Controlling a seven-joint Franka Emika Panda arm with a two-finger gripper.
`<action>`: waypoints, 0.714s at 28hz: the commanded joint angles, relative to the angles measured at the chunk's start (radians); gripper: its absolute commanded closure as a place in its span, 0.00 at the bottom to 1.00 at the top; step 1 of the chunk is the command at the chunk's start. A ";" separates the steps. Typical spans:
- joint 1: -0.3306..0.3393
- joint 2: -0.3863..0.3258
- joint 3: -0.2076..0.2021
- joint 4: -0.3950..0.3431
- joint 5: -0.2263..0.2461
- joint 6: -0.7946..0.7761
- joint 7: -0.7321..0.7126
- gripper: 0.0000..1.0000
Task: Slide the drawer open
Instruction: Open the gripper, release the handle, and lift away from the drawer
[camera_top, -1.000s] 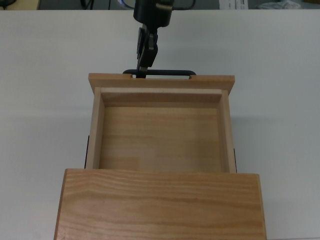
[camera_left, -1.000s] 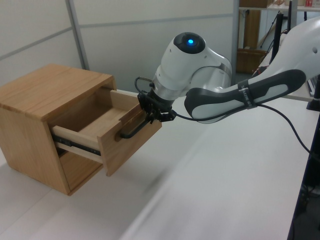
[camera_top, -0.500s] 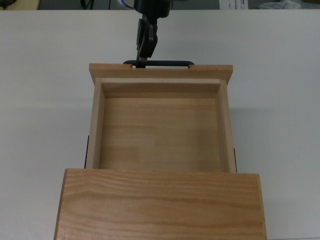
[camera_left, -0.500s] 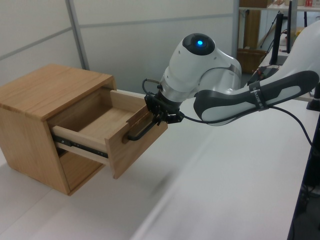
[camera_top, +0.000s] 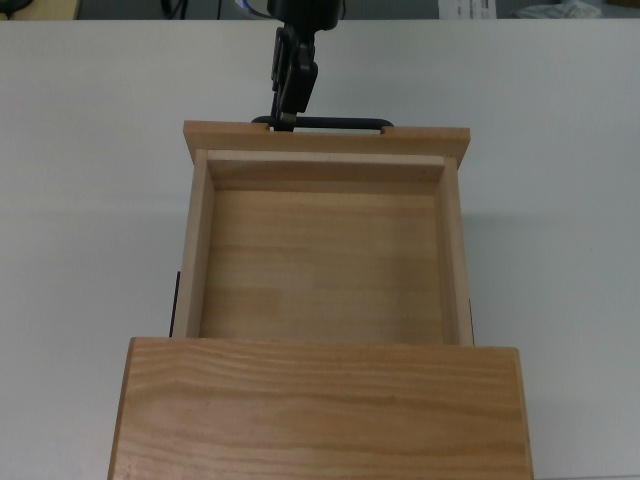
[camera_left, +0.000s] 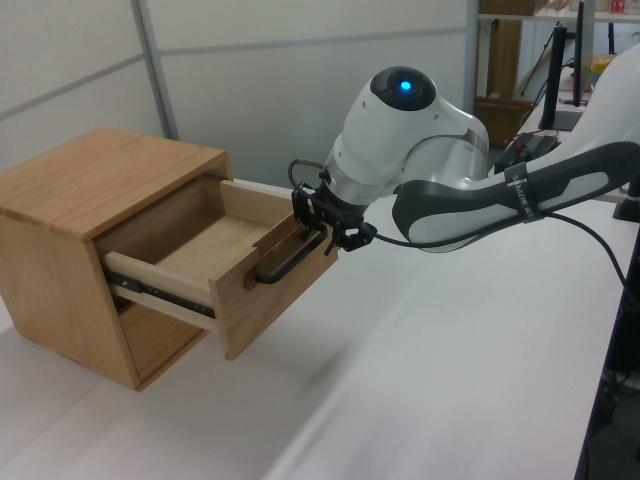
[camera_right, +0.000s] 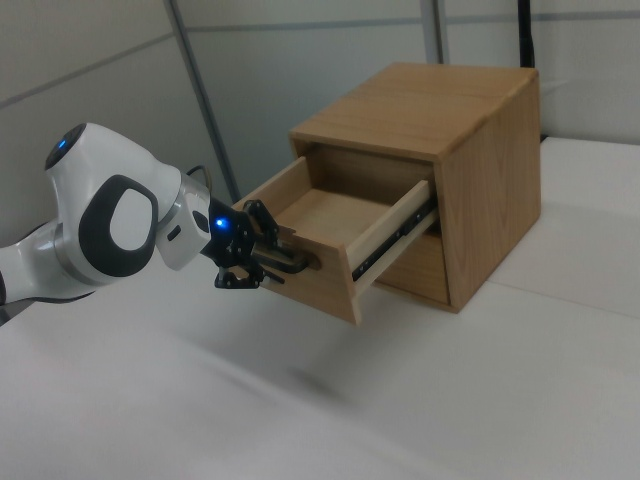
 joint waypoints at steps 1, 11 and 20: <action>0.010 -0.036 -0.010 -0.032 0.034 -0.008 -0.055 0.00; 0.019 -0.036 -0.014 -0.010 0.055 -0.008 -0.129 0.00; 0.021 -0.039 -0.014 0.017 0.185 -0.067 -0.440 0.00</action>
